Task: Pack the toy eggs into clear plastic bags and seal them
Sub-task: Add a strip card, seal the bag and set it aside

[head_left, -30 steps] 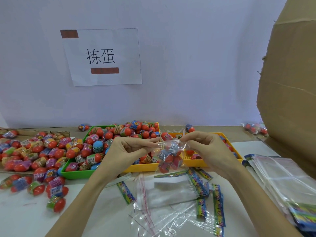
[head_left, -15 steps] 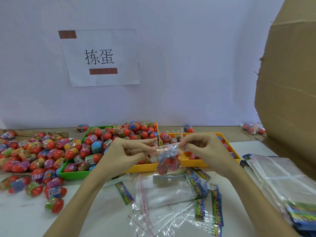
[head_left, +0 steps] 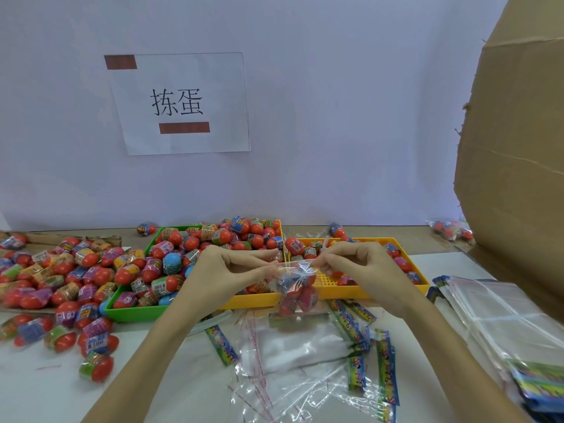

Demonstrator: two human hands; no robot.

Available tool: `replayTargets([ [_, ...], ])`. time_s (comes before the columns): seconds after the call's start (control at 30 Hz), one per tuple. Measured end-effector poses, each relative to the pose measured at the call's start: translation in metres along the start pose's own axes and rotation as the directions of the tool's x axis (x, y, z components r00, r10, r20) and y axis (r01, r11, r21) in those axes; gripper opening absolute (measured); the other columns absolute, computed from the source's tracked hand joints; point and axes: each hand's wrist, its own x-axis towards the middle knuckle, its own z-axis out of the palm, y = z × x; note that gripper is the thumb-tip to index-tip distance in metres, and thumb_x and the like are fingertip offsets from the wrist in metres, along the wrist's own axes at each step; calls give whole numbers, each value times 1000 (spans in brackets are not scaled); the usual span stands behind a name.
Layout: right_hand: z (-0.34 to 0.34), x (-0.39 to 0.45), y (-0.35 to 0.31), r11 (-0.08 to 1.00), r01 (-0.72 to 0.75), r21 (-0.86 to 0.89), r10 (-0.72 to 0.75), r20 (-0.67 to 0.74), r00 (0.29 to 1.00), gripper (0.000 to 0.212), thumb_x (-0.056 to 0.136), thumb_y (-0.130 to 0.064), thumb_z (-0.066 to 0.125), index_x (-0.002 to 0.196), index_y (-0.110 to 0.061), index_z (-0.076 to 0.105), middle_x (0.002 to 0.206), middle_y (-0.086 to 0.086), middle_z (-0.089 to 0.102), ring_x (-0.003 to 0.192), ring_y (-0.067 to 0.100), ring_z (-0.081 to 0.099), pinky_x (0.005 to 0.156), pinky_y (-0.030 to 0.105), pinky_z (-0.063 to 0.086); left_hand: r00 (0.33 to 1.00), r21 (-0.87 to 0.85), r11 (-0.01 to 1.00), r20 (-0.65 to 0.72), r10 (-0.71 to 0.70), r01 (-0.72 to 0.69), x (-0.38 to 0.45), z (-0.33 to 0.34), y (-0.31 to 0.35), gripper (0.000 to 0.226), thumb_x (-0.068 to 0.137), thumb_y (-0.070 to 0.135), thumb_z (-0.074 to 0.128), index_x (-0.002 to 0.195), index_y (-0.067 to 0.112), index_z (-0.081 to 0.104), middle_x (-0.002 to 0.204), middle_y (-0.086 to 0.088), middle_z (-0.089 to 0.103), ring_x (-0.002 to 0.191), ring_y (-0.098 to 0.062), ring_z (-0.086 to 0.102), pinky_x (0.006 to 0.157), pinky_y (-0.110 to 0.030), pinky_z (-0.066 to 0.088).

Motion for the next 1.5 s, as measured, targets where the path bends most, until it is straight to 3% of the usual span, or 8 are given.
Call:
replayTargets([
  [0.07, 3, 1, 3, 1000, 6, -7, -6, -28, 1000, 13, 91, -33, 78, 98, -24, 84, 95, -4, 79, 94, 10, 74, 83, 18, 56, 1000, -40, 999, -25, -16, 15, 2, 4, -2, 26, 71, 40, 87, 94, 27, 88, 111, 18, 80, 113, 3, 72, 87, -11, 56],
  [0.23, 2, 4, 9, 999, 21, -49, -21, -4, 1000, 10, 93, -15, 78, 102, -20, 81, 101, -5, 79, 100, 11, 75, 89, 19, 57, 999, -130, 991, -14, -37, 35, 1, 6, -3, 27, 69, 29, 90, 95, 21, 88, 111, 9, 82, 117, -3, 72, 91, -13, 56],
  [0.57, 5, 2, 11, 995, 3, -96, 0, 26, 1000, 11, 101, -16, 70, 110, -21, 65, 99, 1, 70, 93, 12, 68, 87, 24, 56, 998, -86, 996, -56, -9, 4, 0, 12, -3, 18, 79, 10, 87, 95, 17, 88, 108, 10, 82, 108, -5, 76, 88, -15, 59],
  [0.83, 5, 2, 11, 994, -16, -105, 18, 18, 1000, 25, 102, -16, 68, 120, -32, 67, 107, -1, 69, 102, 5, 68, 90, 18, 54, 996, -271, 959, -5, -90, 85, 3, 15, -4, 77, 76, 20, 91, 145, 33, 58, 140, 16, 69, 124, -8, 70, 94, -26, 61],
  [0.97, 6, 2, 9, 995, 11, -101, -8, 28, 1000, 21, 101, -18, 68, 118, -29, 73, 112, -2, 73, 106, 6, 69, 92, 19, 55, 992, -104, 987, 51, -115, 120, 2, 15, -5, 55, 81, 42, 87, 133, 35, 69, 126, 16, 76, 116, -6, 73, 95, -20, 59],
  [1.13, 4, 2, 7, 995, 8, -100, -4, 35, 999, 21, 101, -20, 70, 118, -31, 76, 107, -11, 75, 106, 8, 70, 92, 23, 58, 993, -22, 996, 84, -82, 84, -1, 21, -7, 28, 84, 31, 89, 110, 26, 83, 102, 3, 83, 96, -15, 79, 89, -23, 62],
  [1.33, -2, -1, 5, 994, -98, -57, 104, 127, 986, 27, 96, -36, 74, 123, -35, 75, 111, -10, 76, 108, 7, 71, 92, 19, 55, 997, -48, 997, 43, -61, 63, -1, 18, -4, 21, 79, 28, 92, 99, 24, 85, 95, -1, 83, 91, -18, 80, 85, -25, 63],
  [1.5, -3, -3, 5, 985, -153, -78, 164, 162, 973, 11, 92, -34, 80, 102, -28, 82, 100, -1, 78, 99, 16, 74, 89, 25, 58, 996, -57, 996, 62, -60, 63, -3, 16, -1, 23, 78, 36, 91, 100, 29, 85, 97, 0, 83, 93, -18, 80, 89, -28, 63],
])
